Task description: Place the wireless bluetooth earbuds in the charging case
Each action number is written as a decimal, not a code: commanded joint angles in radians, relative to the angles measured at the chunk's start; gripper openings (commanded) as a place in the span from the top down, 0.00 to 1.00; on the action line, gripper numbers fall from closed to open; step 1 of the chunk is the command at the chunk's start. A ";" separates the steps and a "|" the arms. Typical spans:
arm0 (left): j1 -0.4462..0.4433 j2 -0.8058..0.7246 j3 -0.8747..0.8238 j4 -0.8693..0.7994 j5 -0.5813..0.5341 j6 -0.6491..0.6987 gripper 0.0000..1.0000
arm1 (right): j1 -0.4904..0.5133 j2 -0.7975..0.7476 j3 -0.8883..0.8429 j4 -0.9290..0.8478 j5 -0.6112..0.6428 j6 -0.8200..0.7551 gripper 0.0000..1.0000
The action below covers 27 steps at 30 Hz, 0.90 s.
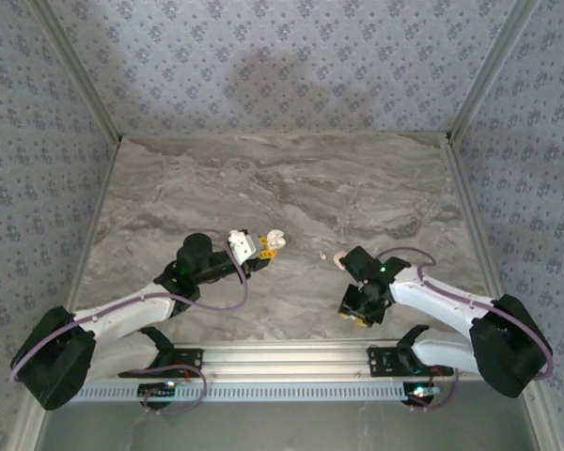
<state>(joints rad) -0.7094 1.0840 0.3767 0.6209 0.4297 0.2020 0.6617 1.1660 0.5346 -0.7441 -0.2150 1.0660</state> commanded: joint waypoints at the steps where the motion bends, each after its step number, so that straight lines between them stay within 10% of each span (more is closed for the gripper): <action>1: -0.007 -0.024 -0.007 -0.007 -0.006 0.019 0.88 | -0.025 0.000 0.030 -0.020 0.063 -0.064 0.60; 27: -0.006 -0.035 -0.012 -0.018 -0.019 0.024 0.88 | -0.027 0.083 0.094 0.081 0.057 -0.109 0.63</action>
<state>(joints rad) -0.7094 1.0676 0.3702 0.6010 0.4179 0.2024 0.6273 1.2461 0.5900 -0.6819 -0.1890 0.9836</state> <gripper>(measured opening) 0.195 0.369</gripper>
